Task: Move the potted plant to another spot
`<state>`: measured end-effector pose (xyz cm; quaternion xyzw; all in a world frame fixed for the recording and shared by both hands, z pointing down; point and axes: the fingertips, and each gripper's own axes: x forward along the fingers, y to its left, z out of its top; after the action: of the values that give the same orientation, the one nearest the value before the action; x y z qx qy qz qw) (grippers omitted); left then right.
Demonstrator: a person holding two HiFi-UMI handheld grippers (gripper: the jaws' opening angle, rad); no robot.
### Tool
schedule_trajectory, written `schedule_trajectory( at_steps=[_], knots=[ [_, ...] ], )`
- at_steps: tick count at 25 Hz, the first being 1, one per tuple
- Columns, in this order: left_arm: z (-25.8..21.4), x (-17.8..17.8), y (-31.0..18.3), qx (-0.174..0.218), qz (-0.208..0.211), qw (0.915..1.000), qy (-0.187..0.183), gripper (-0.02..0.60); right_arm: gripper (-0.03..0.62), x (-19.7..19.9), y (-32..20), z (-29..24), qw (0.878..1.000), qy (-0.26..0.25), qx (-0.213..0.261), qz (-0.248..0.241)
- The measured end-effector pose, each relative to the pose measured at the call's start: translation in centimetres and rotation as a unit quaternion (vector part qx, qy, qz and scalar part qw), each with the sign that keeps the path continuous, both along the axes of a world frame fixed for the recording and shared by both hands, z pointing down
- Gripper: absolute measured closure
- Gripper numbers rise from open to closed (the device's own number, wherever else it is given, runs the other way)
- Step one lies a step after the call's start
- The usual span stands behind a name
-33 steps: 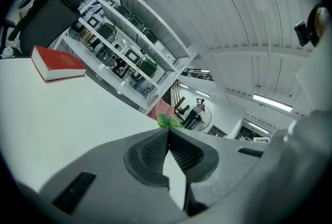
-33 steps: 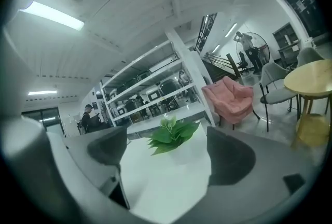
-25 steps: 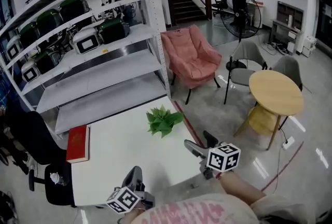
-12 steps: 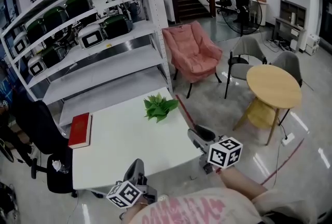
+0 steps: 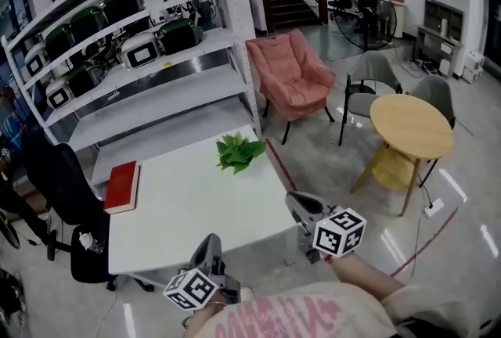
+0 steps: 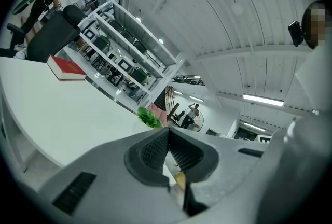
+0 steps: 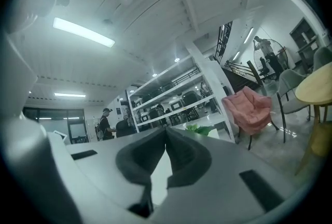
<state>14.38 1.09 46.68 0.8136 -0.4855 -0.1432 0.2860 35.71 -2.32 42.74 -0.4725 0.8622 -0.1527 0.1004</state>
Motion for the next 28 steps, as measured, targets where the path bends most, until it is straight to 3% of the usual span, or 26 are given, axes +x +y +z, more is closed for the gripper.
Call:
schedule_trajectory(
  at_steps=[11, 28],
  knots=[
    [1.7, -1.0, 0.7, -0.014, -0.01, 0.9993, -0.032, 0.578, 0.588, 1.6, -0.2, 4.4, 0.993, 0.056, -0.085, 0.055],
    [3.1, -1.2, 0.4, -0.03, -0.011, 0.9989, -0.033, 0.58, 0.588, 1.1, -0.3, 6.4, 0.991, 0.075, -0.103, 0.045]
  ],
)
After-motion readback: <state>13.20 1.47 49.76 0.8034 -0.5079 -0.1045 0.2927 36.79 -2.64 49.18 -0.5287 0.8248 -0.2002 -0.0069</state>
